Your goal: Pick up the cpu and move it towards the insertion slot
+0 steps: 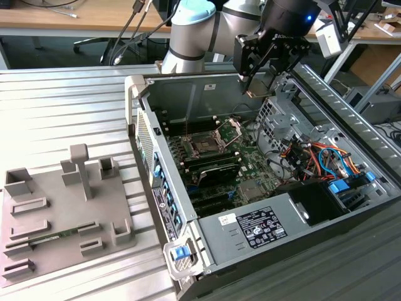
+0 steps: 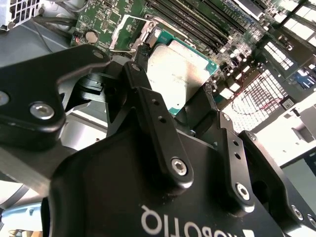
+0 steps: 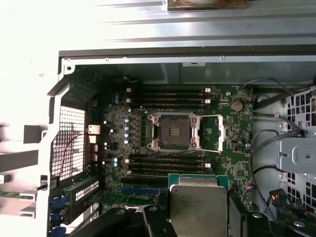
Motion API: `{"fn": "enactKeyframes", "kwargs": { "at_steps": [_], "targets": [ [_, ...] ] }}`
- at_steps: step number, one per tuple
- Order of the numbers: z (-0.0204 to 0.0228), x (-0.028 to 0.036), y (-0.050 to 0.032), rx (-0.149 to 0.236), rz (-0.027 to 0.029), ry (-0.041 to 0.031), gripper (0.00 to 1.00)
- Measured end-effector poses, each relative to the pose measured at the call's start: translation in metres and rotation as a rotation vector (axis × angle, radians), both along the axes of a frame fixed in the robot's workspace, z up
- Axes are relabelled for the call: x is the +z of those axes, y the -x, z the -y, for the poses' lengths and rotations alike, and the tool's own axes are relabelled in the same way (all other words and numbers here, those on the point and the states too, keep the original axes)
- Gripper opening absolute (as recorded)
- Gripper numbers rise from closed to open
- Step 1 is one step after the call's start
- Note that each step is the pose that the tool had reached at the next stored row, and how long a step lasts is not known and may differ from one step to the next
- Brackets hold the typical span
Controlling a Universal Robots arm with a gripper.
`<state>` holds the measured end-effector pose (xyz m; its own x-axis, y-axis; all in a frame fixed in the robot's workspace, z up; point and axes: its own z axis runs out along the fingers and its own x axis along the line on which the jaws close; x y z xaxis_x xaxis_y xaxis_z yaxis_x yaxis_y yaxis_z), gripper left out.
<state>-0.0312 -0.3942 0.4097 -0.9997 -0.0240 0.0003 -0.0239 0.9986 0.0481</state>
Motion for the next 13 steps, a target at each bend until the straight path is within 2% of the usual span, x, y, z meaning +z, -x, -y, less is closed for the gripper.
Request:
{"fn": "enactKeyframes", "kwargs": {
  "at_steps": [13],
  "targets": [
    [-0.0027, -0.0015, -0.0008, 0.000, 0.0000, 0.0000, 0.55]
  ]
}}
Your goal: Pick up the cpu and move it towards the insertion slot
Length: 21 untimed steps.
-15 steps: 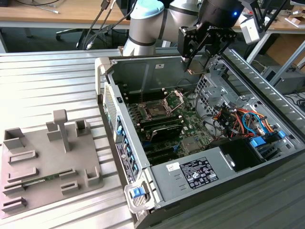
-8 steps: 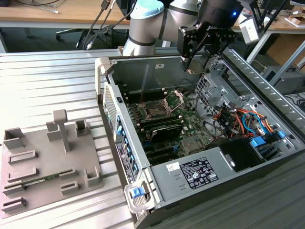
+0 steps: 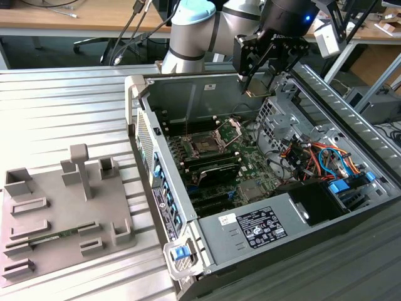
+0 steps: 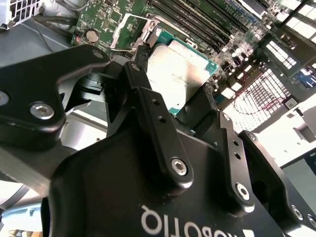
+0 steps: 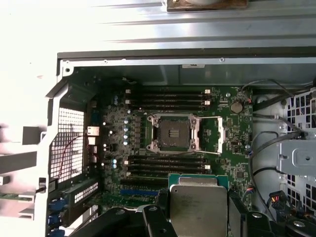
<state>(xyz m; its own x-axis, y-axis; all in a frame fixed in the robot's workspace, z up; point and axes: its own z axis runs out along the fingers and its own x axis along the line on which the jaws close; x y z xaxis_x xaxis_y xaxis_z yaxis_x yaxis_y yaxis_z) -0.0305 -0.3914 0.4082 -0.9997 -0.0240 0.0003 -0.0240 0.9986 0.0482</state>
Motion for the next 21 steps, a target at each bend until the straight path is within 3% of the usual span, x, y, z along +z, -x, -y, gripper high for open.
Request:
{"fn": "enactKeyframes", "kwargs": {
  "at_steps": [21],
  "targets": [
    [-0.0031, -0.0022, -0.0015, 0.000, 0.0000, 0.0000, 0.55]
  ]
}}
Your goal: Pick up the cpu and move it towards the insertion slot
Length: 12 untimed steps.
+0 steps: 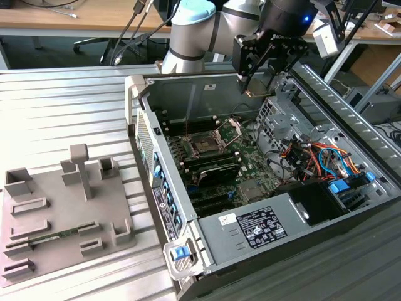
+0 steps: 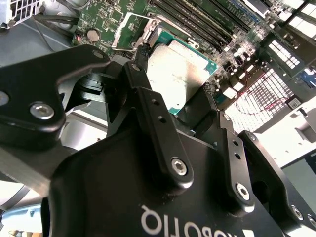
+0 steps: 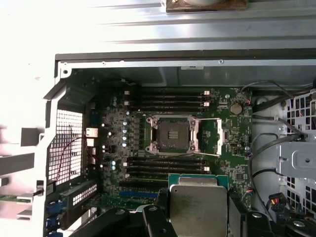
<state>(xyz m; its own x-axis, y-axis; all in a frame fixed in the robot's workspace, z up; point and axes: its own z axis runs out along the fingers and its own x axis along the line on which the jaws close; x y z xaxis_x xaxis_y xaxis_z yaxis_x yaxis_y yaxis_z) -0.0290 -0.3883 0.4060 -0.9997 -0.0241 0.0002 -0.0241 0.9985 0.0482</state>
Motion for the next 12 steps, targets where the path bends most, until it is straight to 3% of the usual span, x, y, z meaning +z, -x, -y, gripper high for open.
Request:
{"fn": "enactKeyframes", "kwargs": {
  "at_steps": [12],
  "targets": [
    [-0.0028, -0.0019, -0.0010, 0.000, 0.0000, 0.0000, 0.55]
  ]
}}
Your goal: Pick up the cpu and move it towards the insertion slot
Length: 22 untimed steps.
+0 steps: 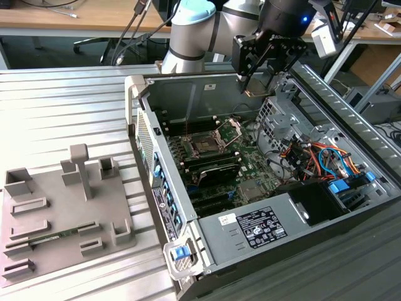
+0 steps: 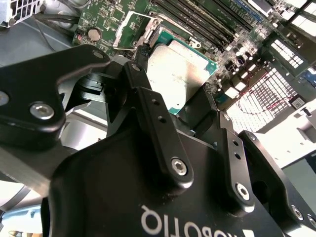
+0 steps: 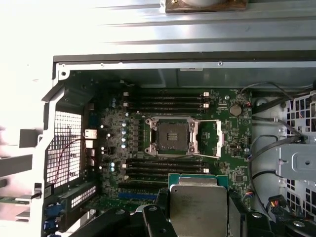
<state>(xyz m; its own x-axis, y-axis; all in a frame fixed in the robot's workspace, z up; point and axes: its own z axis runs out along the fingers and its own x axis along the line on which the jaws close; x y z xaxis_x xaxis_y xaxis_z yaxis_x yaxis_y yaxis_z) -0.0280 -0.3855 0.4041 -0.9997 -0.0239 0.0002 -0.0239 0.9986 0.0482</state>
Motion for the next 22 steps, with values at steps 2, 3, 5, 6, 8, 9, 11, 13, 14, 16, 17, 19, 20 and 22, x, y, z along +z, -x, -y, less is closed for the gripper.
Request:
{"fn": "enactKeyframes", "kwargs": {
  "at_steps": [2, 3, 5, 6, 8, 9, 11, 13, 14, 16, 17, 19, 20, 22],
  "targets": [
    [-0.0006, -0.0004, -0.0003, 0.000, -0.0001, 0.0000, 0.55],
    [-0.0010, -0.0007, -0.0005, 0.000, 0.0000, 0.0000, 0.55],
    [-0.0016, -0.0011, -0.0007, 0.000, 0.0000, 0.0000, 0.55],
    [-0.0018, -0.0012, -0.0007, 0.000, 0.0000, 0.0000, 0.55],
    [-0.0024, -0.0016, -0.0009, 0.000, 0.0000, 0.0000, 0.55],
    [-0.0026, -0.0018, -0.0009, 0.000, 0.0000, 0.0000, 0.55],
    [-0.0032, -0.0021, -0.0011, 0.000, -0.0001, 0.0000, 0.55],
    [-0.0036, -0.0023, -0.0012, 0.000, 0.0000, 0.0000, 0.55],
    [-0.0037, -0.0024, -0.0012, 0.000, 0.0000, 0.0000, 0.55],
    [-0.0041, -0.0027, -0.0013, 0.000, 0.0000, 0.0000, 0.55],
    [-0.0044, -0.0028, -0.0014, 0.000, 0.0000, 0.0001, 0.55],
    [-0.0047, -0.0031, -0.0015, 0.000, 0.0000, 0.0000, 0.55],
    [-0.0049, -0.0032, -0.0016, 0.000, -0.0001, 0.0000, 0.55],
    [-0.0053, -0.0035, -0.0017, 0.000, 0.0000, 0.0000, 0.55]
  ]
}}
